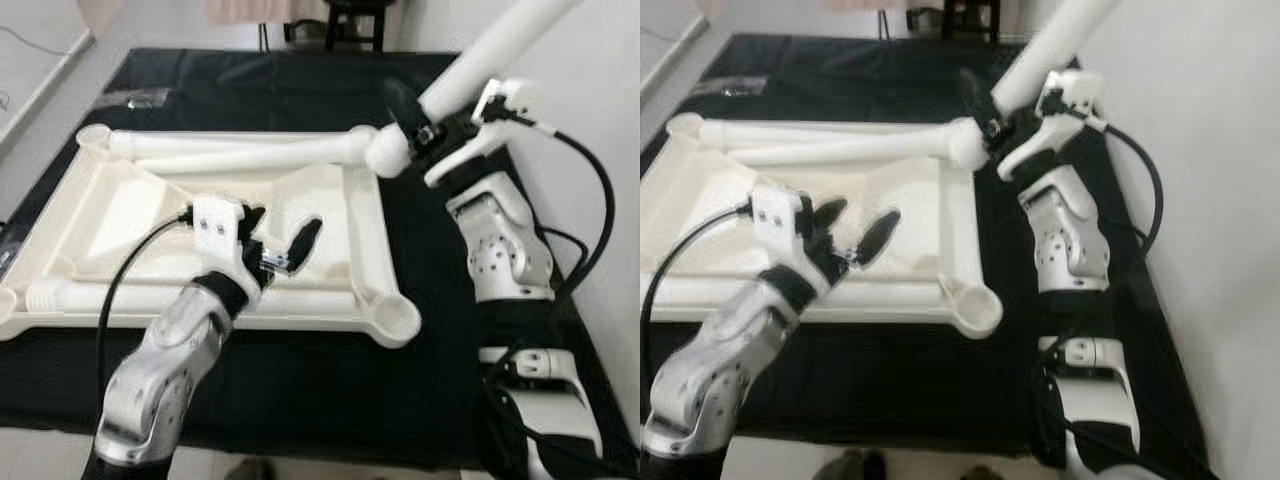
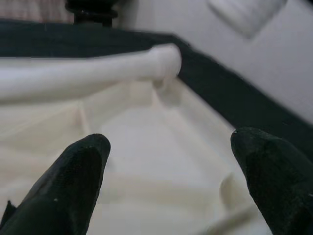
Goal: Building children table
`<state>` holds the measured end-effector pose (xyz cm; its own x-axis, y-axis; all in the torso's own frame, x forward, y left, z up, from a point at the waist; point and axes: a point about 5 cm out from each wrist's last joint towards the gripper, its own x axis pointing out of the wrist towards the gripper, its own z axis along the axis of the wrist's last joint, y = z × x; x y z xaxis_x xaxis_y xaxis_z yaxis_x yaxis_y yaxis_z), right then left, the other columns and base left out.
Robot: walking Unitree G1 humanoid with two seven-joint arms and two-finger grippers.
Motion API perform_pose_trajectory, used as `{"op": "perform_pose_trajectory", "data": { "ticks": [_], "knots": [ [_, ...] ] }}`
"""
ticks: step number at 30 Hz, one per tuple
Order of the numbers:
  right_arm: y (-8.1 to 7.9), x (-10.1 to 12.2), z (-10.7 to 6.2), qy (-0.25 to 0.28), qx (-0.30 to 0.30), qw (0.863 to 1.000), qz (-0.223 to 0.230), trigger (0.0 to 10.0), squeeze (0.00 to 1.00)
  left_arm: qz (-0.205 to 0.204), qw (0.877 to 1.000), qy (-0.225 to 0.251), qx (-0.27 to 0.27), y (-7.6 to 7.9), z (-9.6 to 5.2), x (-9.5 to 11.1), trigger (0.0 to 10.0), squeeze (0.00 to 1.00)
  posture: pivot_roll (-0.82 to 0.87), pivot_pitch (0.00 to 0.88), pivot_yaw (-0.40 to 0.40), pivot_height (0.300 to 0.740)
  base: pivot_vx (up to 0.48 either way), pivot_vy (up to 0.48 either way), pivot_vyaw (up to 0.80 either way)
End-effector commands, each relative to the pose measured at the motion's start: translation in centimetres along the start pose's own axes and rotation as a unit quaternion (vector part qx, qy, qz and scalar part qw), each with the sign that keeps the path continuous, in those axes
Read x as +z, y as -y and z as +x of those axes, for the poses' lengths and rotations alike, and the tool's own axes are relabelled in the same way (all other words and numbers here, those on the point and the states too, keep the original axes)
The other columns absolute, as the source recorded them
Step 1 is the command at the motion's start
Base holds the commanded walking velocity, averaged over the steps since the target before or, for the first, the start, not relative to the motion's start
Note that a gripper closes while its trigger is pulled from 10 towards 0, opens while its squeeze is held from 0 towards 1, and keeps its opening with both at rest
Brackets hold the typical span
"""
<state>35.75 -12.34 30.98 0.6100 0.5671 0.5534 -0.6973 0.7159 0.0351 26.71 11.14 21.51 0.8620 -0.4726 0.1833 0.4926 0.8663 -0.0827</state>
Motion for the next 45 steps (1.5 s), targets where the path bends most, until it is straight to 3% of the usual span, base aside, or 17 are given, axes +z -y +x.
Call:
{"op": "perform_pose_trajectory", "data": {
  "ticks": [1, 6, 7, 8, 10, 13, 15, 16, 18, 19, 20, 32, 45],
  "knots": [
    [-0.3, 0.3, -0.6, 0.002, 0.034, 0.999, 0.001, 10.0, 0.00, 0.010, 0.999, -0.005, -0.031, 1.0, -0.2, -0.2, 10.0, 0.00, 0.08, 0.191, -0.014, 0.740, 0.000, 0.000, 0.00],
    [-1.1, 0.6, -1.8, -0.015, 0.121, 0.993, -0.004, 10.0, 0.00, 0.006, 0.999, -0.025, -0.028, 0.9, -0.9, -1.1, 10.0, 0.00, 0.08, 0.204, -0.011, 0.740, 0.000, 0.000, 0.00],
    [-1.5, 0.4, -2.7, -0.040, 0.169, 0.985, -0.010, 10.0, 0.00, 0.006, 0.999, -0.037, -0.020, 0.5, -1.4, -1.8, 10.0, 0.00, 0.08, 0.210, -0.011, 0.740, 0.000, 0.000, 0.00],
    [-1.5, 0.4, -2.7, -0.040, 0.169, 0.985, -0.010, 10.0, 0.00, 0.006, 0.999, -0.037, -0.020, 0.5, -1.4, -1.8, 10.0, 0.00, 0.08, 0.210, -0.011, 0.740, 0.000, 0.000, 0.00],
    [-1.9, -0.1, -4.2, -0.084, 0.237, 0.968, -0.015, 10.0, 0.00, 0.019, 0.998, -0.059, -0.010, -0.2, -2.1, -2.8, 10.0, 0.00, 0.07, 0.217, -0.012, 0.740, 0.000, 0.000, 0.00],
    [-1.9, -0.3, -5.3, -0.107, 0.267, 0.958, -0.009, 10.0, 0.00, 0.024, 0.997, -0.070, -0.011, -0.6, -2.7, -3.5, 10.0, 0.00, 0.07, 0.227, -0.015, 0.740, 0.000, 0.000, 0.00],
    [-1.4, -0.5, -7.4, -0.151, 0.310, 0.939, 0.008, 10.0, 0.00, 0.038, 0.993, -0.102, -0.037, -0.5, -4.2, -4.8, 10.0, 0.00, 0.07, 0.252, -0.016, 0.740, 0.000, 0.000, 0.00],
    [-1.4, -0.5, -7.4, -0.151, 0.310, 0.939, 0.008, 10.0, 0.00, 0.038, 0.993, -0.102, -0.037, -0.5, -4.2, -4.8, 10.0, 0.00, 0.07, 0.252, -0.016, 0.740, 0.000, 0.000, 0.00],
    [-0.8, -0.4, -8.3, -0.174, 0.314, 0.933, 0.013, 10.0, 0.00, 0.049, 0.987, -0.131, -0.075, 0.0, -5.6, -5.8, 10.0, 0.00, 0.07, 0.264, -0.013, 0.740, 0.000, 0.000, 0.00],
    [-0.8, -0.4, -8.3, -0.174, 0.314, 0.933, 0.013, 10.0, 0.00, 0.049, 0.987, -0.131, -0.075, 0.0, -5.6, -5.8, 10.0, 0.00, 0.07, 0.264, -0.013, 0.740, 0.000, 0.000, 0.00],
    [-0.2, -0.2, -8.9, -0.185, 0.305, 0.934, 0.012, 10.0, 0.00, 0.043, 0.984, -0.151, -0.087, 0.0, -6.5, -6.2, 10.0, 0.00, 0.07, 0.283, -0.003, 0.740, 0.000, 0.000, 0.00],
    [-0.3, -0.2, -10.5, -0.198, 0.296, 0.934, 0.025, 10.0, 0.00, 0.034, 0.984, -0.162, -0.066, -1.6, -7.2, -6.5, 10.0, 0.00, 0.06, 0.326, 0.014, 0.740, 0.000, 0.000, 0.00],
    [-0.7, -0.6, -9.3, -0.160, 0.255, 0.953, 0.018, 10.0, 0.00, 0.040, 0.990, -0.137, -0.020, -3.1, -6.3, -5.7, 10.0, 0.00, 0.06, 0.327, 0.009, 0.740, 0.000, 0.000, 0.00]
  ]
}}
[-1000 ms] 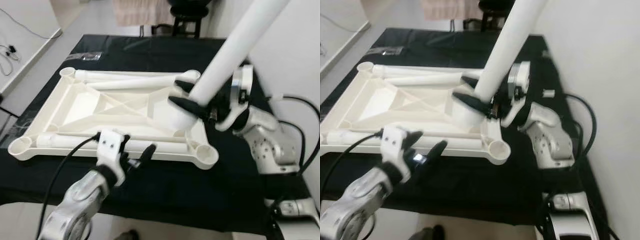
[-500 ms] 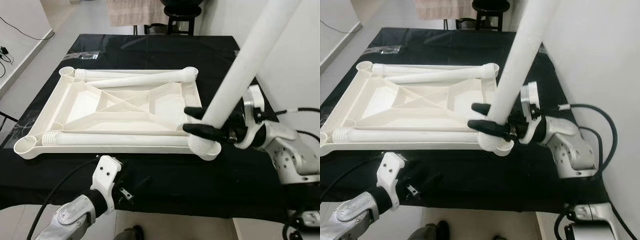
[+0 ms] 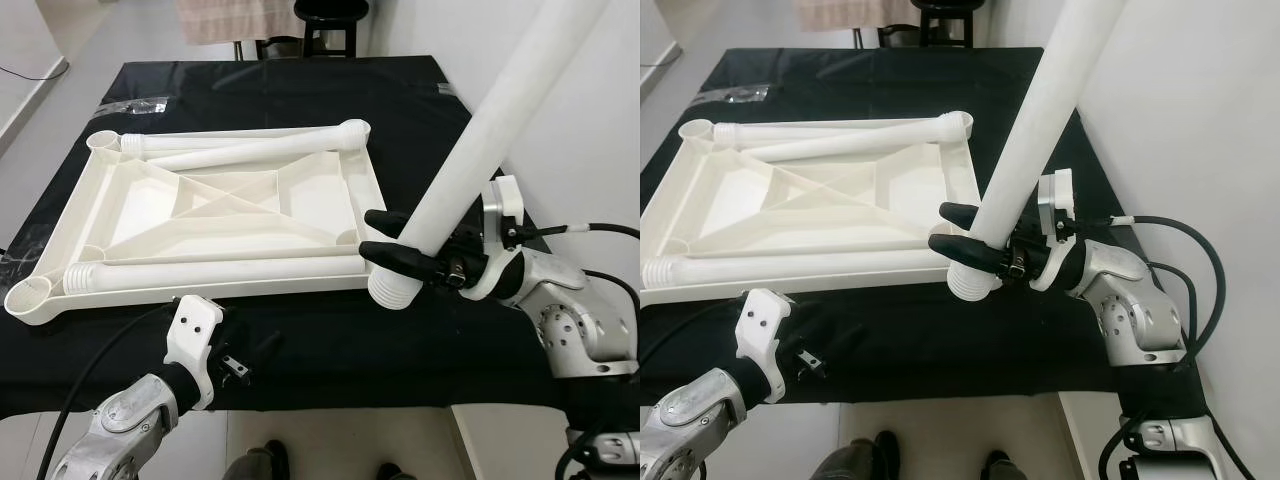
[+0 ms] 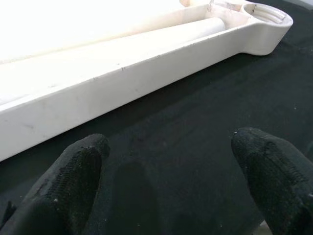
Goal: Building children table
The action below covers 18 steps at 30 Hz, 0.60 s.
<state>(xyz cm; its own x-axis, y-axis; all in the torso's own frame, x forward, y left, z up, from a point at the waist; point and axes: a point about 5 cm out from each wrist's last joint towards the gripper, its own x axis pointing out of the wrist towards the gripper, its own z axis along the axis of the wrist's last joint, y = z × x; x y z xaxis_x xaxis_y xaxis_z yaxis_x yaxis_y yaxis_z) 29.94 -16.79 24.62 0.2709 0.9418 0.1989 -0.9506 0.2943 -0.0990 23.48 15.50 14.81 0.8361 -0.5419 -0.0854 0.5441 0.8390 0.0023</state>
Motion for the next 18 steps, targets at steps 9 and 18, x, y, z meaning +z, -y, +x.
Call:
{"op": "perform_pose_trajectory", "data": {
  "ticks": [9, 18],
  "knots": [
    [0.0, 0.8, 0.5, 0.026, -0.018, 0.999, -0.018, 10.0, 0.00, -0.015, 0.999, 0.011, 0.033, -0.6, 0.5, 0.2, 10.0, 0.00, 0.06, 0.319, 0.000, 0.740, 0.107, 0.000, 0.00],
    [-0.4, 0.7, 0.9, 0.033, -0.025, 0.999, -0.016, 10.0, 0.00, -0.042, 0.996, 0.041, 0.074, -1.6, 0.9, 1.4, 10.0, 0.00, 0.05, 0.312, -0.003, 0.740, 0.147, 0.000, 0.00]
  ]
}}
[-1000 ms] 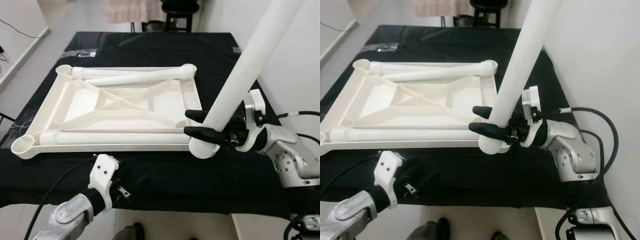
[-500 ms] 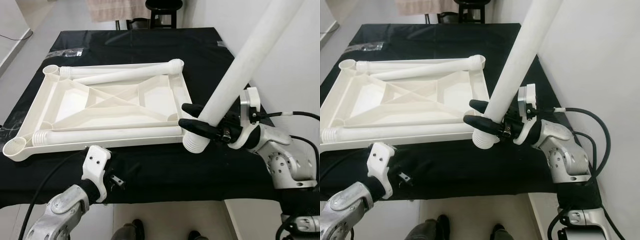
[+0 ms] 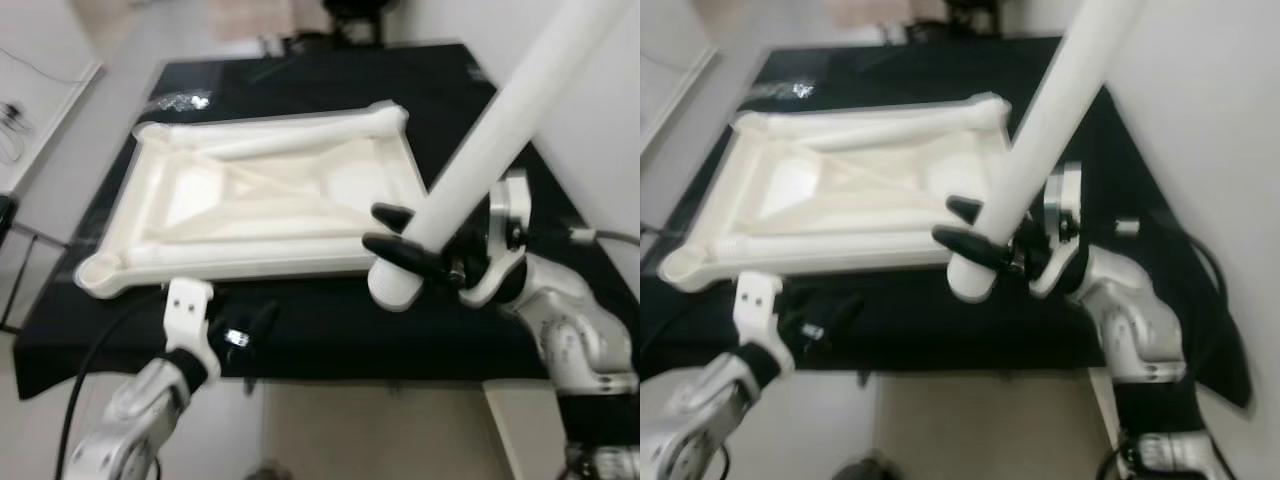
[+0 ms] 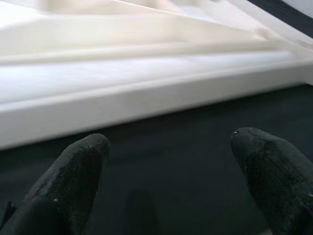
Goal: Building children table
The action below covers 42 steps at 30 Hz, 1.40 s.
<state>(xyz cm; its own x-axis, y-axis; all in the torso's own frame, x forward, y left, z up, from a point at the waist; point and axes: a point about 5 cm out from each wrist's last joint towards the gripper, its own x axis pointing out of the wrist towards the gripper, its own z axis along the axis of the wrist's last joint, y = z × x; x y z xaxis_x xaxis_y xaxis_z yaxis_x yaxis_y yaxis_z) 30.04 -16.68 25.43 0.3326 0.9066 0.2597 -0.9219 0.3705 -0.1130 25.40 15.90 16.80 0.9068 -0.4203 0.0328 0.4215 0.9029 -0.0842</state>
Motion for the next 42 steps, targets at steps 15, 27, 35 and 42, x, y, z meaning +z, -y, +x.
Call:
{"op": "perform_pose_trajectory", "data": {
  "ticks": [15, 27, 35, 42],
  "knots": [
    [0.2, -0.3, 1.2, 0.022, -0.051, 0.998, -0.002, 10.0, 0.00, 0.044, 0.999, -0.025, 0.014, -0.1, -0.1, -1.0, 10.0, 0.00, 0.05, 0.300, -0.004, 0.740, 0.000, 0.000, 0.00],
    [1.4, 0.1, 1.9, 0.052, -0.106, 0.993, 0.009, 10.0, 0.00, 0.049, 0.999, 0.002, 0.007, 0.3, 0.2, -0.1, 10.0, 0.00, 0.06, 0.305, -0.012, 0.740, 0.000, 0.000, 0.00],
    [2.1, 0.1, 2.3, 0.070, -0.147, 0.987, 0.013, 10.0, 0.00, 0.039, 0.999, 0.029, 0.004, 0.8, 0.7, 1.0, 10.0, 0.00, 0.07, 0.302, -0.015, 0.740, 0.030, -0.155, 0.00],
    [2.7, 0.8, 2.9, 0.093, -0.175, 0.980, 0.010, 10.0, 0.00, 0.052, 0.998, 0.033, 0.012, 1.2, 1.3, 1.3, 10.0, 0.00, 0.07, 0.294, -0.014, 0.740, 0.000, -0.061, 0.00]
  ]
}}
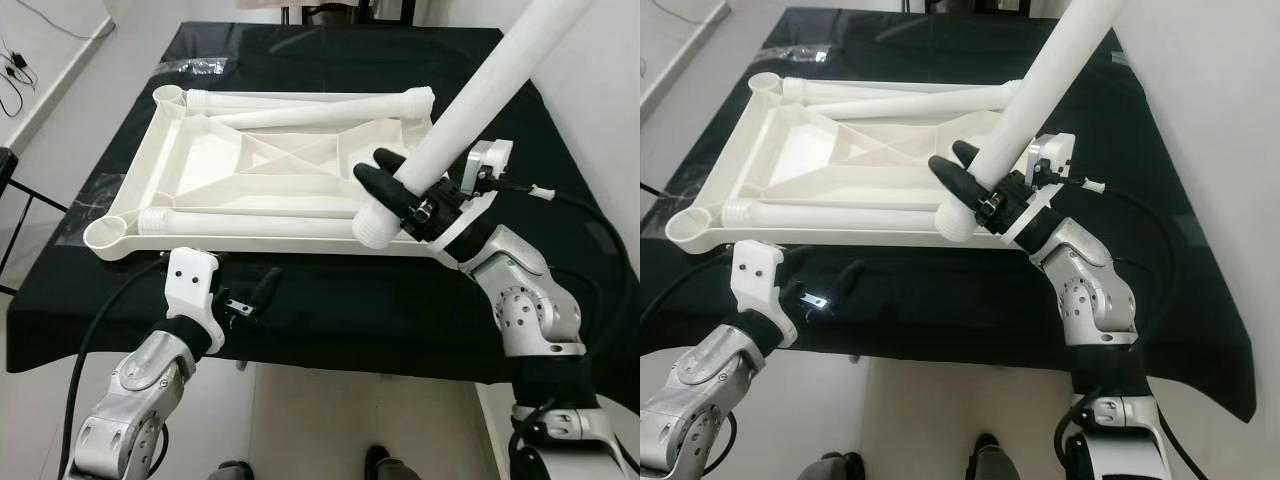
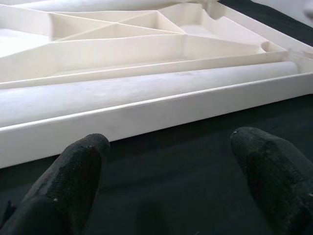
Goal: Building children table
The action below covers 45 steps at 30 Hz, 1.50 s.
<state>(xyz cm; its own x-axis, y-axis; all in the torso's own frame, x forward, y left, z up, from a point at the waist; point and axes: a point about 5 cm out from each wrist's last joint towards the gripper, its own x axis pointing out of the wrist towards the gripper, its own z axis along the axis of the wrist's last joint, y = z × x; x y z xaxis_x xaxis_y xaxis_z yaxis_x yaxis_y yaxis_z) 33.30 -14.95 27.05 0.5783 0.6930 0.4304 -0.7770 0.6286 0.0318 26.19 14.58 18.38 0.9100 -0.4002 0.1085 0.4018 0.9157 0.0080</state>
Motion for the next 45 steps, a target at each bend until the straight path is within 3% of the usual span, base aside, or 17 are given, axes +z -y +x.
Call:
{"op": "perform_pose_trajectory", "data": {
  "ticks": [1, 12, 15, 19, 32, 45],
  "knots": [
    [0.2, 0.2, -0.1, 0.011, -0.010, 1.000, -0.005, 10.0, 0.00, 0.005, 1.000, -0.005, 0.003, 0.2, 0.0, -0.2, 10.0, 0.00, 0.07, 0.294, -0.014, 0.740, 0.000, 0.000, 0.00],
    [1.2, 0.3, 0.1, 0.007, -0.052, 0.999, -0.014, 10.0, 0.00, 0.022, 1.000, -0.004, 0.002, 0.5, 0.2, 0.2, 10.0, 0.00, 0.07, 0.284, -0.014, 0.740, 0.000, 0.000, 0.00],
    [1.5, 0.1, 0.2, 0.007, -0.069, 0.997, -0.013, 10.0, 0.00, -0.003, 1.000, 0.020, 0.000, 0.5, 0.2, 0.9, 10.0, 0.00, 0.08, 0.279, -0.012, 0.740, 0.000, 0.000, -0.27],
    [1.5, 0.1, 0.3, 0.010, -0.070, 0.997, -0.016, 10.0, 0.00, 0.002, 1.000, 0.025, -0.002, 0.5, 0.2, 1.1, 10.0, 0.00, 0.07, 0.276, -0.011, 0.740, 0.000, 0.000, 0.00],
    [1.3, -0.2, 0.6, 0.009, -0.064, 0.998, -0.026, 10.0, 0.00, 0.006, 1.000, 0.026, 0.001, 0.5, 0.5, 1.1, 10.0, 0.00, 0.08, 0.258, -0.017, 0.740, 0.000, -0.444, 0.00],
    [1.1, -0.2, 0.8, 0.005, -0.060, 0.997, -0.041, 10.0, 0.00, 0.021, 0.999, 0.018, 0.017, 0.5, 0.8, 0.8, 10.0, 0.00, 0.07, 0.246, -0.020, 0.740, 0.000, 0.000, 0.00]
  ]
}}
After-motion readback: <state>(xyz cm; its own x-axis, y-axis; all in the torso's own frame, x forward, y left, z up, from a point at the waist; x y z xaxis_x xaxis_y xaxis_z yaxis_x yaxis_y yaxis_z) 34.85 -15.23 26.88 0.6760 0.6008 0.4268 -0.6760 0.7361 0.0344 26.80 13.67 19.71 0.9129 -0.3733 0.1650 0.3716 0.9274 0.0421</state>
